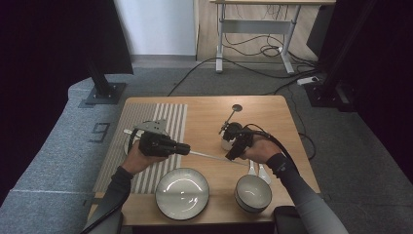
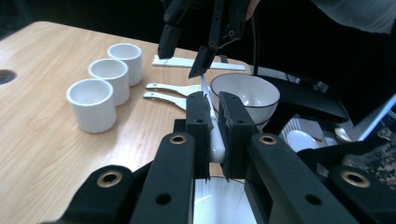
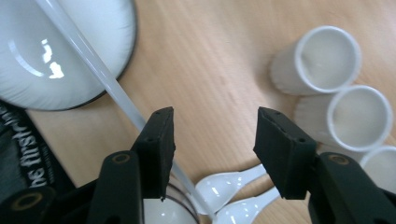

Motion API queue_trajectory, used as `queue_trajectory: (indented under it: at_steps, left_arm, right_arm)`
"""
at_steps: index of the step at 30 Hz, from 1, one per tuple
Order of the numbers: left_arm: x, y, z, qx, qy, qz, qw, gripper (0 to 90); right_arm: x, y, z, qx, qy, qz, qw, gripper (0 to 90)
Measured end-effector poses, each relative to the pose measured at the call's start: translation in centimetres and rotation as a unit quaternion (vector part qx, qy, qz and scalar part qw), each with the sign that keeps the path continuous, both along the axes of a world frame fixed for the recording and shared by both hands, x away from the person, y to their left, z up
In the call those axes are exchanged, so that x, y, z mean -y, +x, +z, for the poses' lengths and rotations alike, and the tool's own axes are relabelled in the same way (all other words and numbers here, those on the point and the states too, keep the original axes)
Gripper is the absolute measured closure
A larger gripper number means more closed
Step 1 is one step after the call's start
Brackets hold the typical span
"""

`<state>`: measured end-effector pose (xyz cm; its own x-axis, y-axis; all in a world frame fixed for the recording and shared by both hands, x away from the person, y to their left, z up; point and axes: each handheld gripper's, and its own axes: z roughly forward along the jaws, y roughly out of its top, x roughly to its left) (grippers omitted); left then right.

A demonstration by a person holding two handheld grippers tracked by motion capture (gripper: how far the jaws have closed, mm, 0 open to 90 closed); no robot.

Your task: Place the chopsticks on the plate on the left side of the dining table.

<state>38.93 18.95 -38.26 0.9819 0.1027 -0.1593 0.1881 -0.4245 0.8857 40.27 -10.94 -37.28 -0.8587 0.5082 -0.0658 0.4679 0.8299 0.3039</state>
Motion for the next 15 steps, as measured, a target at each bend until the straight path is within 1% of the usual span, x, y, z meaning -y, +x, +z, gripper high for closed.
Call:
queue_trajectory:
  at_steps: [4,10,13,15]
  left_arm:
    - [-0.9,-0.1,0.0,0.002,-0.002,0.017,0.9999,83.7]
    - [-2.3,-0.2,-0.4,0.003,-0.006,0.046,0.9989,83.7]
    - [-3.1,-0.3,-0.6,0.004,-0.008,0.067,0.9977,83.7]
    - [-3.6,-0.4,-0.8,0.005,-0.008,0.080,0.9968,83.7]
  right_arm:
    - [0.9,0.4,-0.1,0.016,0.000,-0.024,0.9996,43.7]
    - [1.8,0.5,-0.6,0.031,-0.005,-0.046,0.9985,42.1]
    - [2.3,0.5,-0.8,0.039,-0.012,-0.054,0.9977,41.6]
    - [2.7,0.5,-1.0,0.042,-0.009,-0.061,0.9972,41.2]
